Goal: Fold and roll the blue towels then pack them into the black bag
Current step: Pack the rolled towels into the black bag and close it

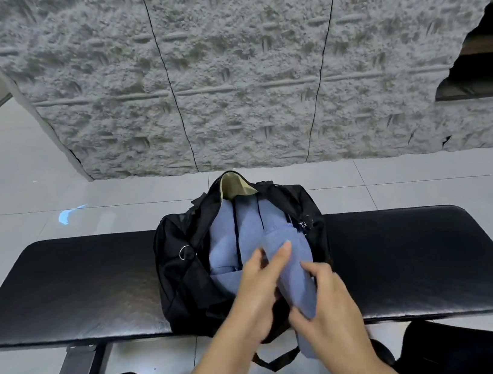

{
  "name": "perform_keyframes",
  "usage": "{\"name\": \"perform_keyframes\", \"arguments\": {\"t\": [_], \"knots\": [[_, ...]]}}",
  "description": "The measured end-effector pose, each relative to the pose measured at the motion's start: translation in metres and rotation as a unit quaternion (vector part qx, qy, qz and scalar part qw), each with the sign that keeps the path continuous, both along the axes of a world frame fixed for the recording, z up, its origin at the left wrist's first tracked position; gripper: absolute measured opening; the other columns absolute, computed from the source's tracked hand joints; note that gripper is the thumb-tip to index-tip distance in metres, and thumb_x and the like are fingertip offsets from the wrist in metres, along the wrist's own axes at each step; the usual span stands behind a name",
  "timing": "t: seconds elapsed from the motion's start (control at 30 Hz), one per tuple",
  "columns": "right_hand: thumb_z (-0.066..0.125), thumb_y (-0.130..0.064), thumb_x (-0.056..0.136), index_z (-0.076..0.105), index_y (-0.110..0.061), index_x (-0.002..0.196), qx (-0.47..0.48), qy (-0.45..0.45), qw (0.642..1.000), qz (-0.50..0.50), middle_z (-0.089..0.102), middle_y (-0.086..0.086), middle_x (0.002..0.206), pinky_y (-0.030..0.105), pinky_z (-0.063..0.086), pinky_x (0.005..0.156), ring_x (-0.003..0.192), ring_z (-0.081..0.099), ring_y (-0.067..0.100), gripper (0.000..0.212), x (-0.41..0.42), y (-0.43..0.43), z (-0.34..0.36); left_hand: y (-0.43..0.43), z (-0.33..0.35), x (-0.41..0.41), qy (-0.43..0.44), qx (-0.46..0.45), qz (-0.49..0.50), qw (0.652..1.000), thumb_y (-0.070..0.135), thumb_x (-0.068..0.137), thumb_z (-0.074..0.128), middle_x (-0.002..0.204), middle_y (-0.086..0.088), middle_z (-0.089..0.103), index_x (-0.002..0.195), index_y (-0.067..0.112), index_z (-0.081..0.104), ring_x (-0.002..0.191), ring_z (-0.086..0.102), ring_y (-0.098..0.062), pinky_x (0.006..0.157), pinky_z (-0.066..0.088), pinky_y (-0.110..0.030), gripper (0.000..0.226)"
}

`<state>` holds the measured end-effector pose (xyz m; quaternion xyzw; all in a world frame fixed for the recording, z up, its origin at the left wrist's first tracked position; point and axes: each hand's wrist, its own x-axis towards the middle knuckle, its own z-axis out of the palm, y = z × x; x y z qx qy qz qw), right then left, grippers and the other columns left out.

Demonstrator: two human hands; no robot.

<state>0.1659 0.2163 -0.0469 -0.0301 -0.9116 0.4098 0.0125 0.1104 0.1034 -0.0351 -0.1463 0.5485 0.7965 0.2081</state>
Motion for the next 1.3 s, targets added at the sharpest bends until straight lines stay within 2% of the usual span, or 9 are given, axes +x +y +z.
{"name": "perform_keyframes", "arguments": {"t": [0.23,0.37,0.47,0.6,0.7,0.97,1.1,1.17,1.3], "knots": [[0.059,-0.055,0.074,0.06,-0.035,0.106,-0.222,-0.041,0.972,0.068,0.063,-0.012,0.103,0.018,0.042,0.079,0.089,0.056,0.002,0.038,-0.032,0.033,0.025,-0.047,0.008,-0.025,-0.059,0.092,-0.005,0.994,0.007,0.075,0.065,0.115,-0.018,0.064,0.119,0.011,0.058,0.105,0.062,-0.031,0.086,0.049,-0.043,0.044],[0.036,-0.072,0.083,0.057,-0.019,0.123,-0.52,-0.338,0.785,-0.017,0.061,0.008,0.126,0.049,0.04,0.104,0.116,0.057,0.028,0.069,-0.051,0.042,0.016,-0.056,0.011,-0.029,-0.061,0.238,0.046,0.968,0.008,0.075,0.05,0.112,-0.019,0.067,0.115,0.002,0.058,0.097,0.066,-0.027,0.096,0.043,-0.04,0.041],[0.078,-0.065,0.055,0.057,-0.021,0.129,-0.612,-0.311,0.726,0.047,0.06,0.014,0.127,0.052,0.047,0.094,0.113,0.057,0.04,0.088,-0.06,0.037,0.014,-0.063,-0.005,-0.034,-0.026,0.236,0.102,0.966,0.005,0.073,0.059,0.119,-0.021,0.063,0.123,0.002,0.052,0.109,0.062,-0.032,0.095,0.047,-0.047,0.051],[0.08,-0.017,0.072,0.053,-0.021,0.122,-0.368,-0.14,0.919,0.024,0.066,0.007,0.113,0.03,0.057,0.076,0.09,0.069,0.021,0.057,-0.094,0.019,0.01,-0.071,-0.02,-0.036,0.007,-0.014,0.197,0.98,0.009,0.082,0.067,0.107,-0.012,0.065,0.111,0.01,0.056,0.101,0.064,-0.027,0.079,0.057,-0.042,0.031],[0.071,-0.026,0.082,0.059,-0.013,0.11,-0.167,-0.116,0.979,0.003,0.067,0.005,0.089,0.019,0.05,0.056,0.063,0.062,0.013,0.033,-0.112,0.004,-0.01,-0.078,-0.027,-0.039,0.12,-0.36,0.139,0.915,0.032,0.089,0.061,0.087,0.001,0.058,0.094,0.012,0.053,0.085,0.058,-0.02,0.063,0.046,-0.019,0.022],[0.047,-0.072,0.078,0.059,-0.014,0.108,0.333,-0.113,0.936,0.012,0.064,0.005,0.104,0.031,0.047,0.07,0.097,0.061,0.025,0.066,-0.12,0.001,-0.009,-0.073,-0.058,-0.04,0.319,-0.718,-0.183,0.591,0.047,0.091,0.028,0.127,-0.001,0.06,0.127,0.022,0.056,0.116,0.058,-0.026,0.097,0.044,-0.05,0.052],[0.03,-0.052,0.091,0.041,-0.019,0.141,0.331,0.168,0.927,0.061,0.043,0.009,0.144,0.046,0.038,0.1,0.135,0.034,0.033,0.061,-0.106,-0.02,-0.021,-0.072,-0.055,-0.047,0.347,-0.647,-0.244,0.633,0.046,0.096,0.006,0.156,0.011,0.02,0.148,0.029,0.025,0.145,0.013,-0.012,0.118,0.002,-0.041,0.058],[0.026,-0.045,0.095,0.034,-0.022,0.146,0.352,0.16,0.913,0.127,0.03,0.005,0.153,0.051,0.022,0.11,0.144,0.016,0.03,0.056,-0.101,-0.03,-0.043,-0.071,-0.054,-0.056,0.337,-0.616,-0.209,0.681,0.037,0.102,0.011,0.158,0.01,0.012,0.149,0.027,0.021,0.145,0.005,-0.005,0.117,-0.008,-0.03,0.049],[0.029,-0.04,0.094,0.03,-0.02,0.147,0.397,0.121,0.897,0.152,0.027,0.003,0.155,0.06,0.018,0.11,0.144,0.015,0.034,0.057,-0.091,-0.028,-0.069,-0.062,-0.067,-0.046,0.275,-0.69,-0.237,0.626,0.038,0.101,-0.004,0.152,-0.005,0.032,0.144,0.013,0.035,0.142,0.026,-0.02,0.116,0.006,-0.038,0.063]]}}
